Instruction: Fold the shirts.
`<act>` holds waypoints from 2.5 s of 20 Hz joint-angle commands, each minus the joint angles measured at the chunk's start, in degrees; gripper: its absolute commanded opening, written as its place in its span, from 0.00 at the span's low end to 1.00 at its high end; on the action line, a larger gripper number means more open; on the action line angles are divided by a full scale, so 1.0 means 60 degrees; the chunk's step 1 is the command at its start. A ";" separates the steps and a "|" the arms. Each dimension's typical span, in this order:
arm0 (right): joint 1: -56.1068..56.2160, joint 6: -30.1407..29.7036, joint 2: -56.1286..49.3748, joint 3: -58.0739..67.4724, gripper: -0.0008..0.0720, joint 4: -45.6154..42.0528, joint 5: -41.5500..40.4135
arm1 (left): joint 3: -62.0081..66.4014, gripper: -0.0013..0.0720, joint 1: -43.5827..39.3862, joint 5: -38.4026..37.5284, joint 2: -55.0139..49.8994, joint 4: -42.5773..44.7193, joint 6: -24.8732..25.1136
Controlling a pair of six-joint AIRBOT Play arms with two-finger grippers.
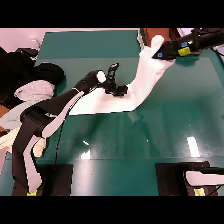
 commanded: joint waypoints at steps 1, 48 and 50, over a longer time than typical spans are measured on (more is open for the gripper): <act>0.0769 0.0350 0.0018 0.0160 0.03 0.0007 -0.0594 | 0.0663 0.05 0.0251 -0.1195 0.0011 0.0608 0.0011; 0.2302 -0.0736 -0.5013 -0.1024 0.03 0.2670 -0.2983 | 0.1424 0.05 0.2667 -0.3140 0.5413 0.3271 0.0838; 0.1654 -0.0688 -0.4371 -0.1056 0.03 0.1596 -0.2677 | 0.1424 0.05 0.2273 -0.3136 0.5413 0.3286 0.0852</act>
